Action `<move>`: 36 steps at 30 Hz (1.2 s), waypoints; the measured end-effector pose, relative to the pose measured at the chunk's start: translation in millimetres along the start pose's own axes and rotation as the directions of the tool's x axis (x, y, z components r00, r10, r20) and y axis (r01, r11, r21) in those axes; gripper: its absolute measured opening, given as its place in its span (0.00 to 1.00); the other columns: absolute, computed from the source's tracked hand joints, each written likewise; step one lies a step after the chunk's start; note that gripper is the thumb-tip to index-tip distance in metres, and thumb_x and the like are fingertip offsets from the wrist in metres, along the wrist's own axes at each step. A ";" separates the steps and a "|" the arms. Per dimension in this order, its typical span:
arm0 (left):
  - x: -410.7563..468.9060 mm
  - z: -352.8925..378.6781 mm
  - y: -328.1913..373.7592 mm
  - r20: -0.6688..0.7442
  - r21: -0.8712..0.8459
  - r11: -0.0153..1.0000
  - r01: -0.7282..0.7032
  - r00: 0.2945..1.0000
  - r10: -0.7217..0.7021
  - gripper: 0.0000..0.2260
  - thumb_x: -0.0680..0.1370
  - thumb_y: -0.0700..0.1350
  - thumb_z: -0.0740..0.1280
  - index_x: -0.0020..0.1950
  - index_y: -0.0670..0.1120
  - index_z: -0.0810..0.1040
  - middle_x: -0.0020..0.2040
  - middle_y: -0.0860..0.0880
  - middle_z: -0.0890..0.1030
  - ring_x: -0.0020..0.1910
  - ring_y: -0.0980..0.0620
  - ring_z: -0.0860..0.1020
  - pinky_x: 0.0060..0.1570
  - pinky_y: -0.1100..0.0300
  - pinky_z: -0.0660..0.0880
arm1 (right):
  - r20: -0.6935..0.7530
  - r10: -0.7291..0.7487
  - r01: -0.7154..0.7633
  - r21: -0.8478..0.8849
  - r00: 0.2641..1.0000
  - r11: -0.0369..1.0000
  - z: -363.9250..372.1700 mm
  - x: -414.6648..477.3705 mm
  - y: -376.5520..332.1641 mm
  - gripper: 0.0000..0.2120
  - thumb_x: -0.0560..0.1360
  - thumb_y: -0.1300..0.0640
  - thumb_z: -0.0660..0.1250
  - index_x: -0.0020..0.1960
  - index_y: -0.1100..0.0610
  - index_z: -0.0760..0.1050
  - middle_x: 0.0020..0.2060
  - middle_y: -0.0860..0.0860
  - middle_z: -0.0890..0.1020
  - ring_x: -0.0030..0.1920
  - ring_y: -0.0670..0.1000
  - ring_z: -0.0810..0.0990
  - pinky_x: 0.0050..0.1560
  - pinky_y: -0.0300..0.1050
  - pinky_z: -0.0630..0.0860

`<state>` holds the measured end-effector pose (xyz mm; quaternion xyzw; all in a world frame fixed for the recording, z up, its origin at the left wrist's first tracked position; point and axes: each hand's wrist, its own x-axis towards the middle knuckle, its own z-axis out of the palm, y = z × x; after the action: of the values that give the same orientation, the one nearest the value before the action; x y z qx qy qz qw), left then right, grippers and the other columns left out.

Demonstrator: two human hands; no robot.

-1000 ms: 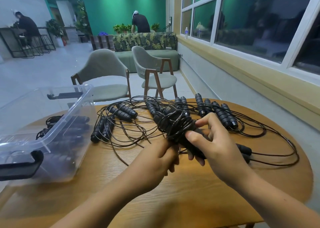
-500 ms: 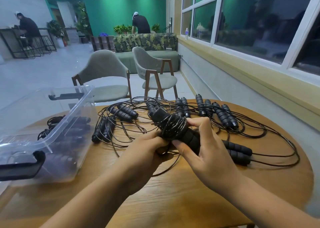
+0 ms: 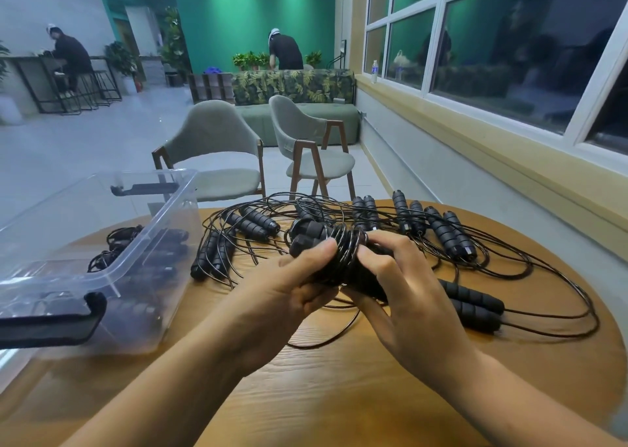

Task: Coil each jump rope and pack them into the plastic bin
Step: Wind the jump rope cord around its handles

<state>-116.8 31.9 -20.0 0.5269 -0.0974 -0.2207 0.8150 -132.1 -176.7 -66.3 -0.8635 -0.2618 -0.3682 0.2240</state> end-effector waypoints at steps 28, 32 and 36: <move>-93.2 -141.1 133.3 -0.190 0.398 0.915 -0.059 0.971 0.145 0.22 0.74 0.43 0.76 0.68 0.41 0.81 0.66 0.39 0.82 0.68 0.42 0.80 0.74 0.45 0.69 | 0.533 -0.033 -0.366 0.624 0.845 0.690 46.6 179.3 -116.8 0.07 0.80 0.47 0.72 0.58 0.40 0.80 0.48 0.44 0.88 0.50 0.45 0.88 0.52 0.45 0.86; -97.1 -170.2 177.6 -0.257 0.585 0.809 -0.052 0.935 0.245 0.29 0.72 0.40 0.80 0.72 0.53 0.77 0.58 0.41 0.86 0.60 0.43 0.83 0.64 0.48 0.76 | 0.509 -0.088 -0.266 0.580 0.856 0.770 80.4 224.2 -132.0 0.17 0.82 0.47 0.72 0.68 0.52 0.80 0.51 0.50 0.87 0.48 0.48 0.88 0.50 0.51 0.87; -88.4 -205.1 213.8 -0.252 0.681 0.732 -0.027 0.930 0.269 0.34 0.71 0.35 0.79 0.73 0.54 0.73 0.58 0.40 0.86 0.60 0.42 0.84 0.65 0.51 0.76 | 0.486 -0.146 -0.129 0.488 0.861 0.863 128.4 274.5 -139.1 0.21 0.80 0.40 0.72 0.68 0.50 0.80 0.53 0.48 0.86 0.50 0.47 0.86 0.52 0.54 0.85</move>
<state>-59.8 314.3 92.0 0.8027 -0.0727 -0.0119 0.5919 11.2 82.6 86.8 -0.8391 -0.4024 -0.0473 0.3631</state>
